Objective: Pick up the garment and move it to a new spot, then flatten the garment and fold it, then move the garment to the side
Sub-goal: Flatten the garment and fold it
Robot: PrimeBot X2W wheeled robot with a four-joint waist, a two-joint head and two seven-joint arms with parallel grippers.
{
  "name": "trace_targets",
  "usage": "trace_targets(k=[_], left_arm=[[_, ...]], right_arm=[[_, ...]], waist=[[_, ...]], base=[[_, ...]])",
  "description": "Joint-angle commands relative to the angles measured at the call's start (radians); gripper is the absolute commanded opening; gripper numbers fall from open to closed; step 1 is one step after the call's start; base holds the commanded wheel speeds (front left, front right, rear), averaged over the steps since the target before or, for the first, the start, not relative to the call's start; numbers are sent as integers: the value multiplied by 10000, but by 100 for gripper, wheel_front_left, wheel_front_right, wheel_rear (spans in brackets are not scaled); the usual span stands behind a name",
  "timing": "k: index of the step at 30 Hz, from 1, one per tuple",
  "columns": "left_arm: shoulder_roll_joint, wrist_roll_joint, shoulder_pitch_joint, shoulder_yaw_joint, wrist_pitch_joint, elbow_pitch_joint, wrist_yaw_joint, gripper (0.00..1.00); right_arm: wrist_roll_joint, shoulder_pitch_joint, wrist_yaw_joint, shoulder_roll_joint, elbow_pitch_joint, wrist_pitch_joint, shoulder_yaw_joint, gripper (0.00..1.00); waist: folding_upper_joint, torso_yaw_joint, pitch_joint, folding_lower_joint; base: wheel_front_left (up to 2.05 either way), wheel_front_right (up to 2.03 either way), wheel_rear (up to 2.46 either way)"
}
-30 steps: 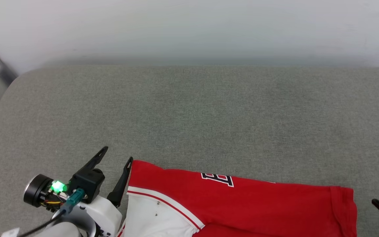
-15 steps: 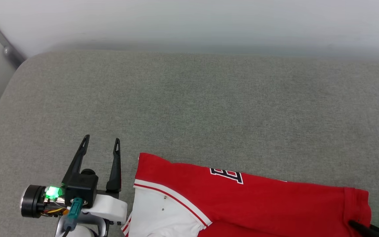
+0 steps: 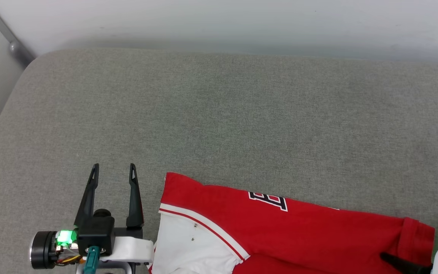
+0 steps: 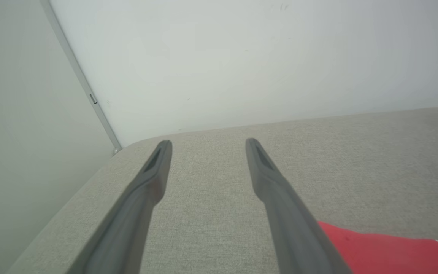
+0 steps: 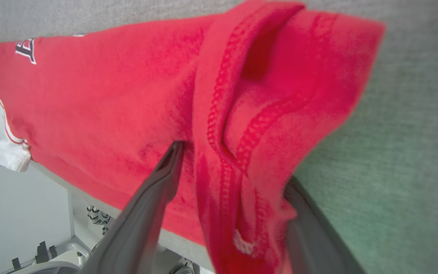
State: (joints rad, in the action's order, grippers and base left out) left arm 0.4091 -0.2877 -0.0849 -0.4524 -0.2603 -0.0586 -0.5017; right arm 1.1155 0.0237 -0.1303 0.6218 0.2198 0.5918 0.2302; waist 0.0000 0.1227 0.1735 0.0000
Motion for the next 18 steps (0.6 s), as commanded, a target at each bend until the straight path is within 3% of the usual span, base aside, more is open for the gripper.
trace_targets(k=[1, 3, 4, 5, 6, 18], left_arm=[[-212, 258, 204, 230, -66, 16, 134, 100], [-548, 518, 378, 601, -67, 46, 279, 100], [-692, 668, 453, 747, -67, 61, 361, 100], [-824, 818, 538, 893, -67, 67, 446, 100], [-949, 950, 616, 1031, -67, 73, 522, 100], [-1845, 2032, 1577, 2283, -60, 115, 1304, 100]], right_arm=[[11, 61, -7, -575, 166, 208, 649, 100], [20, -50, -14, -551, 216, 209, 815, 100], [55, -95, -14, -542, 249, 187, 885, 90], [89, -168, -14, -521, 271, 161, 940, 38], [134, -226, -16, -483, 279, 124, 974, 0], [410, -585, 1, 725, 524, -531, 499, 0]], waist=[[0, 4, 10, 0], [0, -2, 1, 0], [0, -8, -14, 0], [0, -14, -34, 0], [0, -21, -60, 0], [0, -218, -619, 0]], base=[[0, 0, 0], [0, 0, 0], [0, 0, 0], [0, 0, 0], [0, 0, 0], [0, 0, 0]])
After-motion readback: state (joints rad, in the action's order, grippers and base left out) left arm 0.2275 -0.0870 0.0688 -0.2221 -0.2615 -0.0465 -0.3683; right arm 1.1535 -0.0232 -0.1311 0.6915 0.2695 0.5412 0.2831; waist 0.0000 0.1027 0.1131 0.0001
